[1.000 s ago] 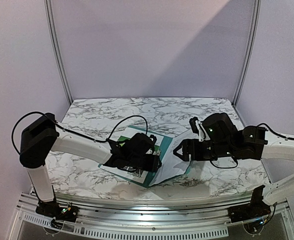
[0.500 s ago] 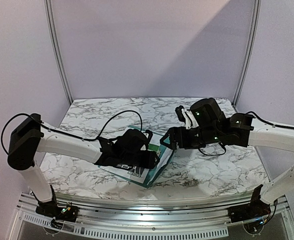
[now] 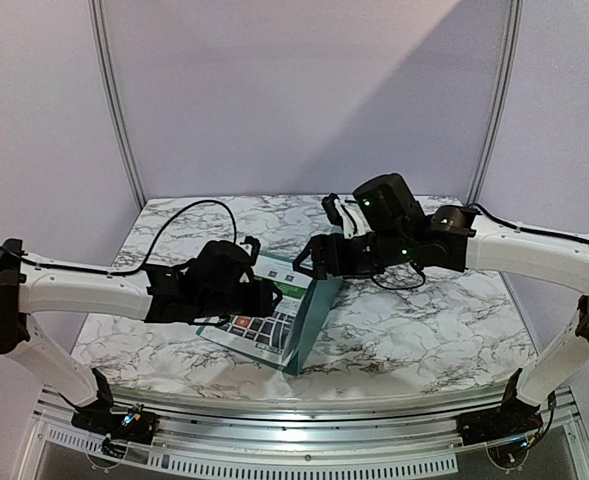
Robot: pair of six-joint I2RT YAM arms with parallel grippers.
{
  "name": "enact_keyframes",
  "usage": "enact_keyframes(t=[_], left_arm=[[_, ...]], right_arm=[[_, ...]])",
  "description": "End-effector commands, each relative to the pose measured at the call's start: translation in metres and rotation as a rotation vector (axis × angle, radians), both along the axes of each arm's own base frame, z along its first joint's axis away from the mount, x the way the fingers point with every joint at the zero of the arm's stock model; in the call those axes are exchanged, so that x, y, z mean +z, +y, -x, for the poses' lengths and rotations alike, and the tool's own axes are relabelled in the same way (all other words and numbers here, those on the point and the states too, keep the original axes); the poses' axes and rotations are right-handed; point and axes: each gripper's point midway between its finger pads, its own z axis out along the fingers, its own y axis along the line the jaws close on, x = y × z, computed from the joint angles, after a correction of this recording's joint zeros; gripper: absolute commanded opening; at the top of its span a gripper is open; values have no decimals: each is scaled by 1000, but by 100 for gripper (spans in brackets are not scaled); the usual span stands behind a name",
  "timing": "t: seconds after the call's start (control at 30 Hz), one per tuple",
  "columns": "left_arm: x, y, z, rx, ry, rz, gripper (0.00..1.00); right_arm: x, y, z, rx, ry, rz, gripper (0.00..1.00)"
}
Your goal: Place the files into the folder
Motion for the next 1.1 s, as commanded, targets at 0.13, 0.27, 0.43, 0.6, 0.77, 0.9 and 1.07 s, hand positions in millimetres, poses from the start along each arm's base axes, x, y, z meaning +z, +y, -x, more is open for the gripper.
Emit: enact_keyframes(t=[0.13, 0.27, 0.43, 0.6, 0.77, 0.9, 1.07], left_arm=[[7, 64, -11, 133, -34, -63, 56], [17, 83, -12, 173, -52, -59, 56], [28, 107, -10, 232, -77, -64, 59], [37, 131, -10, 299, -100, -90, 62], [51, 145, -9, 350, -126, -83, 66], [61, 154, -8, 385, -144, -78, 71], [87, 170, -10, 446, -198, -106, 79]], right_arm=[[14, 43, -15, 96, -7, -68, 87], [13, 63, -21, 131, 6, -87, 87], [8, 83, -30, 166, 26, -104, 87], [0, 92, -48, 187, 51, -130, 87], [-18, 90, -67, 175, 87, -137, 87], [-27, 82, -83, 158, 89, -132, 87], [-43, 70, -102, 132, 112, -115, 87]])
